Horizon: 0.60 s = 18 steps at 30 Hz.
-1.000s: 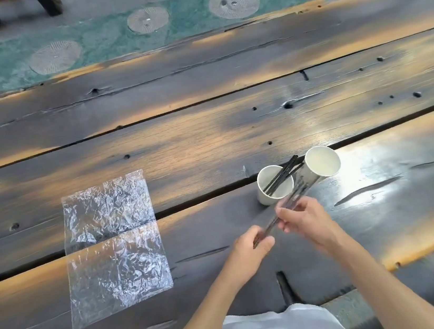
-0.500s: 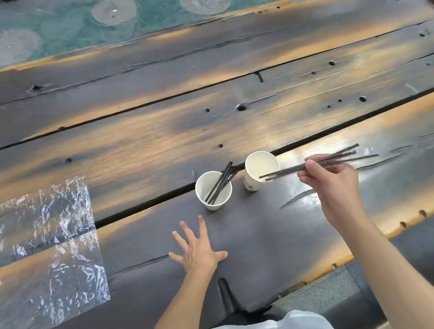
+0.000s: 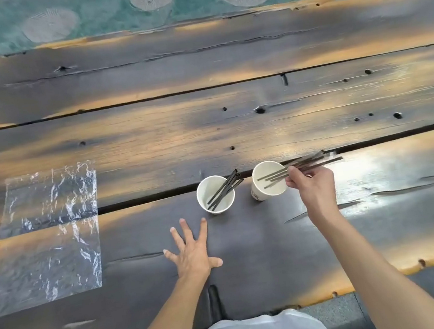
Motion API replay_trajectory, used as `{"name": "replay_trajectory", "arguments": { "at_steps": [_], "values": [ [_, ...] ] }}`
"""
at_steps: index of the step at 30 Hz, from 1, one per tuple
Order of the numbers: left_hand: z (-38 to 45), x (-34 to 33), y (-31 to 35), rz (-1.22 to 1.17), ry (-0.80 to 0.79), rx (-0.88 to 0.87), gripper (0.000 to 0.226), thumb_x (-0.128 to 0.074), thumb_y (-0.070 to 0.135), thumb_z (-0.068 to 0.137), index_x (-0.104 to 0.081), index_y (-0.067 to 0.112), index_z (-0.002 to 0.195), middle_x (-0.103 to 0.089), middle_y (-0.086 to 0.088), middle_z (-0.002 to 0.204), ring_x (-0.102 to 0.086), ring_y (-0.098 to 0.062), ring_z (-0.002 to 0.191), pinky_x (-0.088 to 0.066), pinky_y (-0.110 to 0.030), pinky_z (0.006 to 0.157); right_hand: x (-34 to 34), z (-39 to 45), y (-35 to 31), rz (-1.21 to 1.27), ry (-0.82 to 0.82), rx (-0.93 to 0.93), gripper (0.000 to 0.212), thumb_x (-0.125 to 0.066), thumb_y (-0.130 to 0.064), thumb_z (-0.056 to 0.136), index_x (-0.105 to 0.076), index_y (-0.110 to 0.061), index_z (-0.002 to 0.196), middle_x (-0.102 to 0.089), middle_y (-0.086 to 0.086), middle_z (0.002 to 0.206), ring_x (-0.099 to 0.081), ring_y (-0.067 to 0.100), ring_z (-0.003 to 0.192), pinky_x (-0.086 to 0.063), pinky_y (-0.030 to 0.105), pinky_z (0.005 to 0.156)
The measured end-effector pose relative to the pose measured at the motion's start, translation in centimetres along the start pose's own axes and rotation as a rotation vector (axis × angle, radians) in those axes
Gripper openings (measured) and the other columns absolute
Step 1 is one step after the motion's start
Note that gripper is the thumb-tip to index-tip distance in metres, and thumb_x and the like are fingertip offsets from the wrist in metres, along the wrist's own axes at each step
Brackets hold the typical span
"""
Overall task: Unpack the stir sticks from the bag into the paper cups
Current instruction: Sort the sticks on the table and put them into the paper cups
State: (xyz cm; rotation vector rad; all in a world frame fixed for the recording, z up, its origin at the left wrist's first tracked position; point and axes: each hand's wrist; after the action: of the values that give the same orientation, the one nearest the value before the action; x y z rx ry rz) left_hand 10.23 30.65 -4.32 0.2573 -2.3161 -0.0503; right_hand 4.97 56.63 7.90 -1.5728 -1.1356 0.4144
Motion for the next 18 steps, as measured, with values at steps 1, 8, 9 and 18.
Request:
{"name": "replay_trajectory", "arguments": {
  "at_steps": [1, 8, 9, 18],
  "values": [
    [0.0, 0.0, 0.0, 0.003, 0.001, 0.003, 0.123, -0.080, 0.052, 0.073, 0.014, 0.045, 0.153, 0.033, -0.008, 0.161, 0.030, -0.039, 0.146, -0.005, -0.074, 0.111, -0.3, 0.3, 0.3, -0.036, -0.018, -0.012, 0.016, -0.068, -0.017, 0.089, -0.072, -0.003, 0.083, -0.074, 0.015, 0.075, -0.074, 0.020, 0.072, -0.058, 0.040, 0.083],
    [0.0, 0.2, 0.2, 0.017, 0.001, 0.015, 0.123, -0.080, 0.051, 0.073, 0.015, 0.045, 0.152, 0.032, -0.008, 0.161, 0.030, -0.039, 0.146, -0.005, -0.074, 0.112, -0.9, 1.2, 0.0, -0.055, -0.123, -0.028, 0.018, -0.072, -0.012, 0.086, -0.070, 0.006, 0.085, -0.068, 0.000, 0.069, -0.067, 0.022, 0.067, -0.056, 0.053, 0.088],
    [0.0, 0.2, 0.2, 0.015, 0.001, 0.014, 0.123, -0.080, 0.050, 0.073, 0.014, 0.045, 0.152, 0.032, -0.008, 0.161, 0.030, -0.039, 0.146, -0.005, -0.074, 0.112, -0.7, 1.2, -0.2, -0.048, -0.134, -0.011, 0.019, -0.072, -0.013, 0.087, -0.069, 0.006, 0.088, -0.067, -0.002, 0.068, -0.066, 0.021, 0.066, -0.056, 0.052, 0.088],
    [0.1, 0.1, 0.1, -0.007, -0.004, 0.000, 0.121, -0.079, 0.050, 0.074, 0.013, 0.045, 0.153, 0.033, -0.008, 0.161, 0.031, -0.038, 0.146, -0.004, -0.074, 0.112, 1.1, -0.1, -1.9, 0.030, 0.046, 0.050, 0.028, -0.064, -0.019, 0.095, -0.060, -0.007, 0.121, -0.060, -0.001, 0.101, -0.065, 0.018, 0.064, -0.058, 0.030, 0.068]
  ]
}}
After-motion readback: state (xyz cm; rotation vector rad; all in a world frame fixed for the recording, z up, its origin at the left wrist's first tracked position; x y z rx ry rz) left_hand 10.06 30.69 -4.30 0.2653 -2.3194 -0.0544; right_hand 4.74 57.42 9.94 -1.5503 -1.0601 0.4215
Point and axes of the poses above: each hand's wrist, its own z-axis towards the middle knuckle, its own x-axis out of the back of the hand, y = z × x
